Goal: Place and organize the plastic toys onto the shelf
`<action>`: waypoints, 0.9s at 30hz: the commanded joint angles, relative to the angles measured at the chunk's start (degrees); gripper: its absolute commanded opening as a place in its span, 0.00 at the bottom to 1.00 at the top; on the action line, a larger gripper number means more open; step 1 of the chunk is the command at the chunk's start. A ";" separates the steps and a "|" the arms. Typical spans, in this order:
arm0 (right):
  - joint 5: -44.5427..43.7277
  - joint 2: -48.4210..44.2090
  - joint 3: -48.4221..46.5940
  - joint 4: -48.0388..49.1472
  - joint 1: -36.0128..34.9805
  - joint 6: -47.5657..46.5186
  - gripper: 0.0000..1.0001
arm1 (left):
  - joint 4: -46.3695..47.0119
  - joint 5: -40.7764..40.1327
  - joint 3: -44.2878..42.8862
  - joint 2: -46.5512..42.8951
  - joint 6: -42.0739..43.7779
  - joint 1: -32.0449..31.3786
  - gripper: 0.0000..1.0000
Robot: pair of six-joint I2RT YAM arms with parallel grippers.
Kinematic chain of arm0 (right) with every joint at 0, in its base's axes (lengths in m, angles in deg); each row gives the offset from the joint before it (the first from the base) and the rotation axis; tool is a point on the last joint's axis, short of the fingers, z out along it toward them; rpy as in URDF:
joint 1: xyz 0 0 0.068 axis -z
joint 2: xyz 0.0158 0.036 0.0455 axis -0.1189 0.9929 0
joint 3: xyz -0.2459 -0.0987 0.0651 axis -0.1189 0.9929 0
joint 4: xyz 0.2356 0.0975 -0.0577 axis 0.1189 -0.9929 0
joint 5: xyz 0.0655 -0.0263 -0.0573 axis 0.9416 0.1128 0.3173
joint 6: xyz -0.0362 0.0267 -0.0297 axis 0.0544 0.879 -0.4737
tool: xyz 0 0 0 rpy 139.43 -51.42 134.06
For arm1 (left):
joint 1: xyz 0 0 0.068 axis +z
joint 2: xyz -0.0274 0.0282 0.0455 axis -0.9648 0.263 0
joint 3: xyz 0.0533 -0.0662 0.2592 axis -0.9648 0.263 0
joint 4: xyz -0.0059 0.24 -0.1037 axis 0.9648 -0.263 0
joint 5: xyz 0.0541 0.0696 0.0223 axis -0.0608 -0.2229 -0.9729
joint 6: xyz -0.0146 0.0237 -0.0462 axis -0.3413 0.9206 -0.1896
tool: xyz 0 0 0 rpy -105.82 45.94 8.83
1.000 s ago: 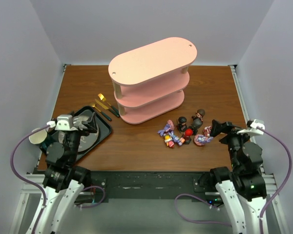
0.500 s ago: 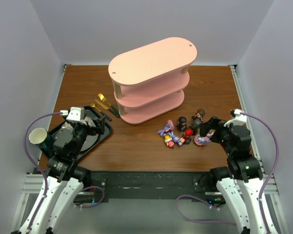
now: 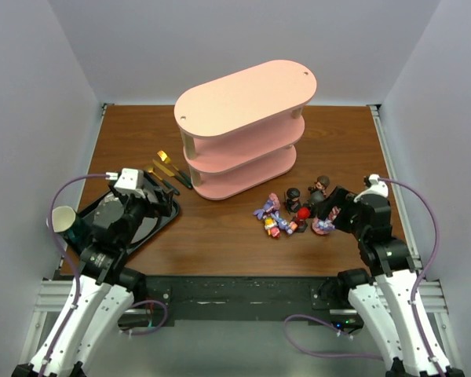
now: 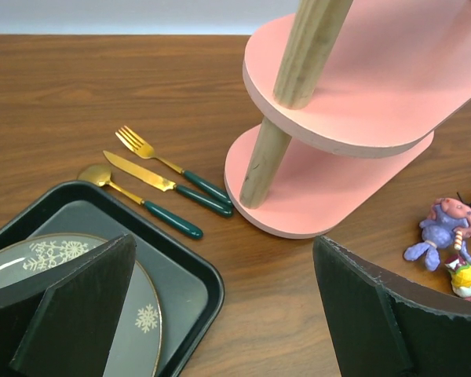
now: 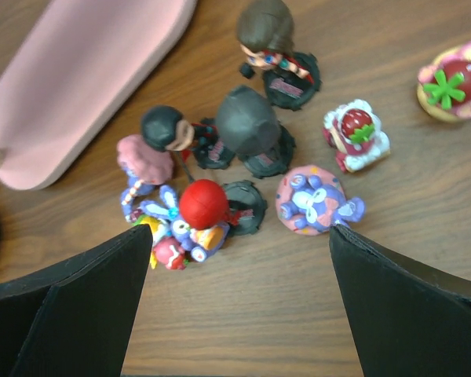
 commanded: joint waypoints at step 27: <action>-45.66 38.58 -20.11 -27.00 -43.34 56.57 0.96 | -1.34 -5.07 -1.02 -6.58 -0.76 -3.18 1.00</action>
